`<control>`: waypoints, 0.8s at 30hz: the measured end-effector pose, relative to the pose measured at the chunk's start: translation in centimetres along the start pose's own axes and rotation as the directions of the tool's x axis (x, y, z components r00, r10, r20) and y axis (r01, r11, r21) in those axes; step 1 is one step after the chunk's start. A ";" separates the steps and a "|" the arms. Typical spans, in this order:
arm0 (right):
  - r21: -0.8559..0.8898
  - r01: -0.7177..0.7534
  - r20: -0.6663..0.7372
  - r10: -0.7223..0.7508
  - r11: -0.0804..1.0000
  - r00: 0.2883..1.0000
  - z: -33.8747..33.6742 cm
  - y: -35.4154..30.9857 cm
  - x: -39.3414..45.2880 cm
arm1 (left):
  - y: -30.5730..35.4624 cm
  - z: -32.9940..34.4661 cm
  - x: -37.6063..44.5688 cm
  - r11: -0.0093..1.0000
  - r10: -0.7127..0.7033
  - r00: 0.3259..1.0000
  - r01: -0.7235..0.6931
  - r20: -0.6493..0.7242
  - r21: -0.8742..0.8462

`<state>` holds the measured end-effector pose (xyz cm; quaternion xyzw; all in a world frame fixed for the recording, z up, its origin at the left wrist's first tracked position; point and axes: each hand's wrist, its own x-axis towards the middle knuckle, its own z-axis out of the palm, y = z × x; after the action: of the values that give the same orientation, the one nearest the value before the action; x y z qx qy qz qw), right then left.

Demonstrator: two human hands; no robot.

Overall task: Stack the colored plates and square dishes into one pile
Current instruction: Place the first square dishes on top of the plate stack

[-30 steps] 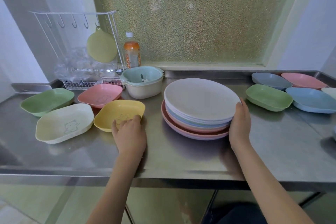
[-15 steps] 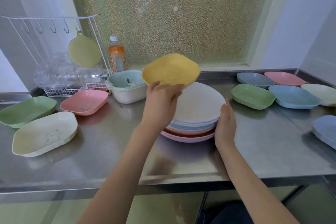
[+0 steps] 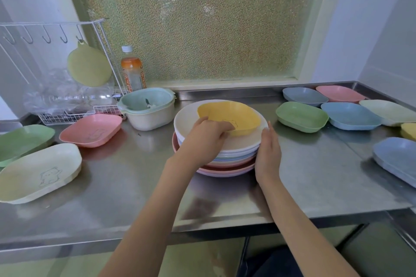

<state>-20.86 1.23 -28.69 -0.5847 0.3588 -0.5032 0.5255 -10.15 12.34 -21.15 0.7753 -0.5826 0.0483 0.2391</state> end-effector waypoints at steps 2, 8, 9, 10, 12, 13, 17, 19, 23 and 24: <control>0.000 -0.001 0.002 0.001 1.000 1.000 0.0 0.0 0.0 | 0.1 -0.1 0.0 1.000 0.000 1.000 0.000 0.004 -0.022; 0.020 -0.004 0.007 0.004 1.000 1.000 0.0 -0.1 0.0 | -1.8 -2.2 -2.6 0.948 -0.130 0.955 0.041 -0.267 -0.316; 0.021 -0.005 0.005 0.005 1.000 1.000 0.0 -0.1 0.0 | -3.2 -2.8 -3.7 0.947 -0.188 0.917 0.075 -0.351 -0.312; 0.022 -0.005 0.001 0.005 1.000 1.000 -0.1 -0.1 0.0 | -4.9 -3.2 -5.0 0.945 -0.260 0.869 0.141 -0.420 -0.294; 0.024 -0.002 -0.006 0.002 1.000 1.000 0.0 -0.1 0.1 | -8.7 -4.0 -7.6 0.896 -0.443 0.753 0.373 -0.485 -0.239; 0.022 0.000 -0.005 0.000 1.000 1.000 0.0 -0.1 0.1 | -10.5 -4.2 -8.7 0.845 -0.526 0.699 0.495 -0.484 -0.202; 0.003 0.004 -0.001 -0.004 1.000 1.000 -0.2 0.0 0.2 | -15.4 -4.4 -10.4 0.723 -0.637 0.656 0.691 -0.405 -0.019; -0.006 0.009 0.014 -0.009 1.000 1.000 -0.2 0.1 0.2 | -17.0 -4.5 -10.3 0.696 -0.655 0.668 0.715 -0.353 0.062; -0.017 0.023 0.032 -0.022 1.000 0.999 -0.3 0.0 0.1 | -18.7 -4.2 -9.4 0.677 -0.657 0.692 0.716 -0.300 0.170; -0.013 0.022 0.031 -0.021 1.000 0.999 -0.3 0.0 0.1 | -18.8 -4.0 -9.1 0.673 -0.655 0.695 0.715 -0.298 0.188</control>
<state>-21.14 1.03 -28.70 -0.5996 0.3477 -0.4976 0.5215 5.24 26.00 -26.76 0.9541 -0.2057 0.1190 0.1822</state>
